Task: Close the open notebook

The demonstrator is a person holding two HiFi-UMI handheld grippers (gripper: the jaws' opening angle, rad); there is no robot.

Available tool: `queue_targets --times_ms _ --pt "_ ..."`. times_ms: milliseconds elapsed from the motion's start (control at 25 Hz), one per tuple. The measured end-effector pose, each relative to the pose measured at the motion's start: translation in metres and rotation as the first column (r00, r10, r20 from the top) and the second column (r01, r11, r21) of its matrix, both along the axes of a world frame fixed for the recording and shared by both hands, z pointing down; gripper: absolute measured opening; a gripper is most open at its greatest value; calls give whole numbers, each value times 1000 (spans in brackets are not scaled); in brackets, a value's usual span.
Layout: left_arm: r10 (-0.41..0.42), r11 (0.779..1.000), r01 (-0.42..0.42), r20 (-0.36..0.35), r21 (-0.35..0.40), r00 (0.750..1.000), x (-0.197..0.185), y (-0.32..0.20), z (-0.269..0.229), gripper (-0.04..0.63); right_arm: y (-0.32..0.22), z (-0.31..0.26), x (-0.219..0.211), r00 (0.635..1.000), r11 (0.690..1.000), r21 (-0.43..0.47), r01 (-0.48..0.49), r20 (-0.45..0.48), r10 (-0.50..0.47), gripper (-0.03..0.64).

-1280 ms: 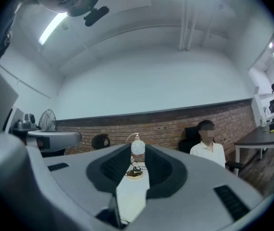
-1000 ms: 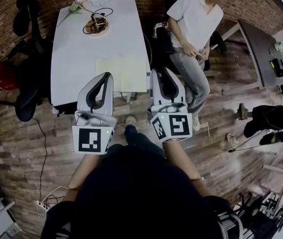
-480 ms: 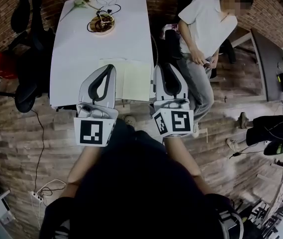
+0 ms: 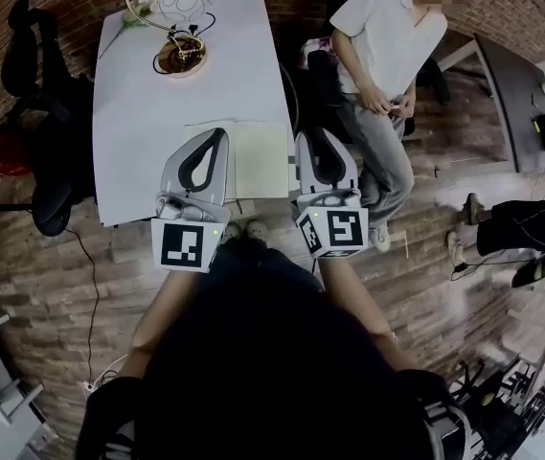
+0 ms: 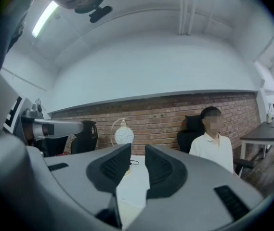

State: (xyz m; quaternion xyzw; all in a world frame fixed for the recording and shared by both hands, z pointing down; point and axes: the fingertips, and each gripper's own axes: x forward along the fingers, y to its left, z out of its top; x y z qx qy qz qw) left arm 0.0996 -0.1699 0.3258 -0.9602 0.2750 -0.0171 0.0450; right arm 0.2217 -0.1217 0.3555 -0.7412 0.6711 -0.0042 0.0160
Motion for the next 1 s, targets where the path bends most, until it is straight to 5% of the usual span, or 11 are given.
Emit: queue_targets --times_ms 1000 --pt "210 976 -201 128 -80 969 49 12 70 -6 38 144 67 956 957 -237 -165 200 215 69"
